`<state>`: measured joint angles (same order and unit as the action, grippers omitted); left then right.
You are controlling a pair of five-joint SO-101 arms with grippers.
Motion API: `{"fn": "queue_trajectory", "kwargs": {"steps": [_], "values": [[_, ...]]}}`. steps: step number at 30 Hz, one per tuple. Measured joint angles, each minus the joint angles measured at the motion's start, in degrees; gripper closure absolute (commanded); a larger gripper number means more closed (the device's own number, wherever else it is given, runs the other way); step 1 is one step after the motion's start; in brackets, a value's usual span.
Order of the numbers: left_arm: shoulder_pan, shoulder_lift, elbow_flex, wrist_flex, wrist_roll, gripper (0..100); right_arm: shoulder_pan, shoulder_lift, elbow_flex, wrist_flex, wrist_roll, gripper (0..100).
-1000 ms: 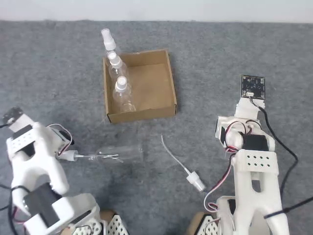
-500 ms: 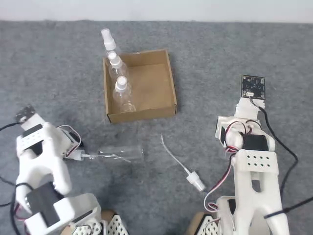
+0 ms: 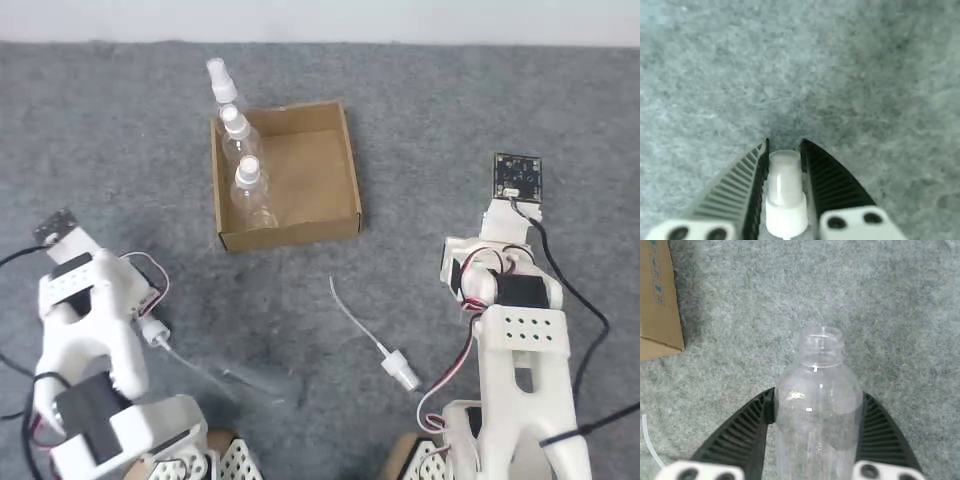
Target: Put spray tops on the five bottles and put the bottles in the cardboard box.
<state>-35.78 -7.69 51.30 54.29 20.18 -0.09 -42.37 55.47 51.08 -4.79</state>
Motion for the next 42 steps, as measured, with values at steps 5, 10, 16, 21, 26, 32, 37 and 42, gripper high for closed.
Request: {"fn": "queue_trajectory", "kwargs": {"steps": [5,10,16,21,26,32,37,42], "values": [[0.0,0.0,0.0,-0.18,0.0,99,0.0,0.0,0.0,0.0,0.0,82.3],[-2.9,0.09,-0.97,-0.18,0.0,99,0.0,0.0,0.0,0.0,0.0,82.3],[-5.1,0.09,-5.1,-0.18,0.0,99,0.0,0.0,0.0,0.0,0.0,82.3],[-5.19,0.09,-8.7,-0.18,0.0,99,0.0,0.0,0.0,0.0,0.0,82.3],[-5.63,0.09,-12.22,-0.18,0.0,99,0.0,0.0,0.0,0.0,0.0,82.3],[-5.63,0.09,-16.44,1.41,-0.18,99,0.0,0.0,0.0,0.0,0.0,82.3],[-5.63,0.09,-22.95,7.82,-0.18,99,0.0,0.0,0.0,0.0,0.0,82.3],[-7.47,0.09,-29.27,13.1,-0.18,99,0.0,0.0,0.0,0.0,0.0,82.3]]}}
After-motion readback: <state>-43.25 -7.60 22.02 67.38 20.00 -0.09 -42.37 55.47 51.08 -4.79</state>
